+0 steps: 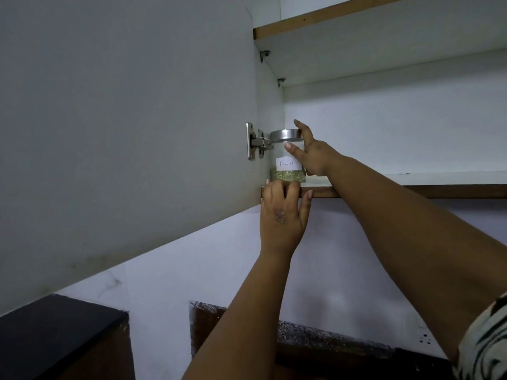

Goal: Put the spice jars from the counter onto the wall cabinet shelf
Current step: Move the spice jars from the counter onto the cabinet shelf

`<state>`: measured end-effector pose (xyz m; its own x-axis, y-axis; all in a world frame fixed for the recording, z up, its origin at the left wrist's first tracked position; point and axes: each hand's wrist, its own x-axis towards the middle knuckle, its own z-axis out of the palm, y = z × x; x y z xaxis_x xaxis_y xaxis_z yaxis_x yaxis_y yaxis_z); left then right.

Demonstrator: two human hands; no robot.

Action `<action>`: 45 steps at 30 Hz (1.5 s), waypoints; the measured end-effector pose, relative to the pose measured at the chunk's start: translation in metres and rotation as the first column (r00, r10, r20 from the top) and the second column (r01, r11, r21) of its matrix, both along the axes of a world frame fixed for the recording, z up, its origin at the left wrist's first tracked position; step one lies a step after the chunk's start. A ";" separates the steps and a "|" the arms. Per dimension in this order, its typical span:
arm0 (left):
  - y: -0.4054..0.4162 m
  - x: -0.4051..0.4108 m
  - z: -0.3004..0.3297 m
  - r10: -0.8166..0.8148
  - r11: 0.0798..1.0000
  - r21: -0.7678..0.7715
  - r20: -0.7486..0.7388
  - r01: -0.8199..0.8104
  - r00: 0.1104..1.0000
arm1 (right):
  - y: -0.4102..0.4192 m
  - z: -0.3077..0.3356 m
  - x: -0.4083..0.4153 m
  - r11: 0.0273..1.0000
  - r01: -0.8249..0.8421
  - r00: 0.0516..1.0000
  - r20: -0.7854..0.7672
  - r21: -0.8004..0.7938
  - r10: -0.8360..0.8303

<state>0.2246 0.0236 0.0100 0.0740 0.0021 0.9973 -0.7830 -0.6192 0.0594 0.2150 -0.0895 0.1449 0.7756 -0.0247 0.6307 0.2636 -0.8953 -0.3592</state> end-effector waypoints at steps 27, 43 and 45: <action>0.022 -0.030 -0.014 -0.014 0.979 0.202 -0.104 0.035 0.994 | -0.001 -0.055 -0.102 0.782 0.585 0.796 -0.030 -0.214 -0.604; 0.129 -0.093 -0.331 0.054 0.882 0.296 -0.837 0.367 0.545 | 0.058 -0.432 -0.151 0.885 0.456 0.765 -0.467 -0.094 -0.444; 0.153 -0.104 -0.365 0.128 0.870 0.319 -0.882 0.376 0.453 | 0.070 -0.471 -0.159 0.904 0.389 0.703 -0.577 -0.176 -0.415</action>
<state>0.1203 0.1763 -0.3549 0.8404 -0.4638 0.2805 -0.5396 -0.6672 0.5135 0.0561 -0.0193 -0.3258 0.9111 -0.4078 0.0593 -0.3768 -0.8826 -0.2812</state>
